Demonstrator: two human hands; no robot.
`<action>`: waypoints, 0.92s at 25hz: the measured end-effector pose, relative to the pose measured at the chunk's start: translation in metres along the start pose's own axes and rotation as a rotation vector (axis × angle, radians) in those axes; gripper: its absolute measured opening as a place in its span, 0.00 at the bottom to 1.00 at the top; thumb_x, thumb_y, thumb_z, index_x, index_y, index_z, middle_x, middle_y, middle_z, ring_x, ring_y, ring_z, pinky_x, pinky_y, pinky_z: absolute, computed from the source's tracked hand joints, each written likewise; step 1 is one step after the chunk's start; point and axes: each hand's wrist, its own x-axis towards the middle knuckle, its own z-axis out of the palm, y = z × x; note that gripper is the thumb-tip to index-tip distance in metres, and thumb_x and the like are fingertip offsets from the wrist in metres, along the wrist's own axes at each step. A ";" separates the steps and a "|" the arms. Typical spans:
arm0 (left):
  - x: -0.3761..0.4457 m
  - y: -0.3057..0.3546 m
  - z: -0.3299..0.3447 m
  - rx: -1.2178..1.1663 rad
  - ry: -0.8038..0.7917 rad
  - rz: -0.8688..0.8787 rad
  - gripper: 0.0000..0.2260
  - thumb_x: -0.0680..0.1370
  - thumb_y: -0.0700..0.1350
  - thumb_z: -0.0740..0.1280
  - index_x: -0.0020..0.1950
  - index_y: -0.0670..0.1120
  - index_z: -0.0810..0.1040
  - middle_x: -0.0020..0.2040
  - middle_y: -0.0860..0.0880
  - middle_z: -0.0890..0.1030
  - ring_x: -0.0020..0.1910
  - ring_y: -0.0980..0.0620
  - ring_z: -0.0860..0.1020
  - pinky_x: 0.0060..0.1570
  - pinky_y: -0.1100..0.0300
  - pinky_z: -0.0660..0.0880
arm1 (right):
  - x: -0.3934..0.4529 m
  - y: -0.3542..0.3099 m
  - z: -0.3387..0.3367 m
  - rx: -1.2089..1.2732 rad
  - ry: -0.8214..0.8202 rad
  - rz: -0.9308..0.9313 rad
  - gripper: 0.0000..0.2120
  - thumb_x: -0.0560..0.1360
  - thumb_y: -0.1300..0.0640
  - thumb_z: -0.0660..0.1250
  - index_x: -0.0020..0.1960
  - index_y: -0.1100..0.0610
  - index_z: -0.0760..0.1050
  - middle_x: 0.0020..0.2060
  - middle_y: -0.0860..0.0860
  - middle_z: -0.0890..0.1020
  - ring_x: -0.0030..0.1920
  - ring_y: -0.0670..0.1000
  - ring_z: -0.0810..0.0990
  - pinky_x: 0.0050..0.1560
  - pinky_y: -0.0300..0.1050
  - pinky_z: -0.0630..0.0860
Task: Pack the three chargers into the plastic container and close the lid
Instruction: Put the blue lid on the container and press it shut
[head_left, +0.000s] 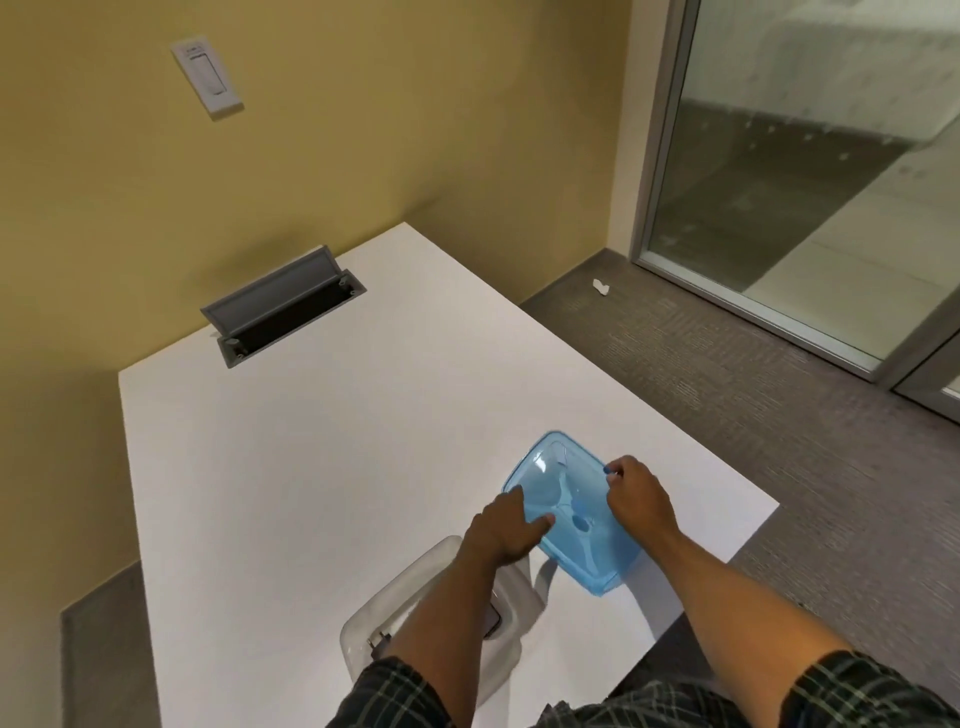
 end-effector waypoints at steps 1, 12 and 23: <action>0.000 -0.003 -0.009 -0.117 0.054 -0.016 0.29 0.81 0.62 0.62 0.76 0.44 0.68 0.73 0.44 0.74 0.71 0.42 0.73 0.66 0.54 0.70 | 0.001 -0.009 -0.001 0.046 0.034 -0.030 0.07 0.82 0.59 0.60 0.57 0.56 0.75 0.54 0.55 0.82 0.53 0.58 0.80 0.55 0.53 0.78; -0.046 -0.067 -0.108 -1.591 0.424 -0.411 0.09 0.84 0.42 0.62 0.59 0.37 0.71 0.52 0.33 0.76 0.33 0.43 0.80 0.34 0.55 0.82 | -0.027 -0.096 0.041 -0.108 0.074 -1.059 0.08 0.79 0.57 0.69 0.57 0.54 0.79 0.45 0.49 0.83 0.47 0.54 0.79 0.47 0.49 0.74; -0.159 -0.158 -0.074 -1.489 0.449 -0.511 0.27 0.79 0.28 0.59 0.73 0.51 0.71 0.56 0.37 0.81 0.43 0.38 0.87 0.36 0.55 0.82 | -0.057 -0.094 0.073 0.150 -0.380 -0.529 0.30 0.80 0.39 0.64 0.78 0.42 0.59 0.62 0.45 0.81 0.59 0.46 0.79 0.60 0.42 0.72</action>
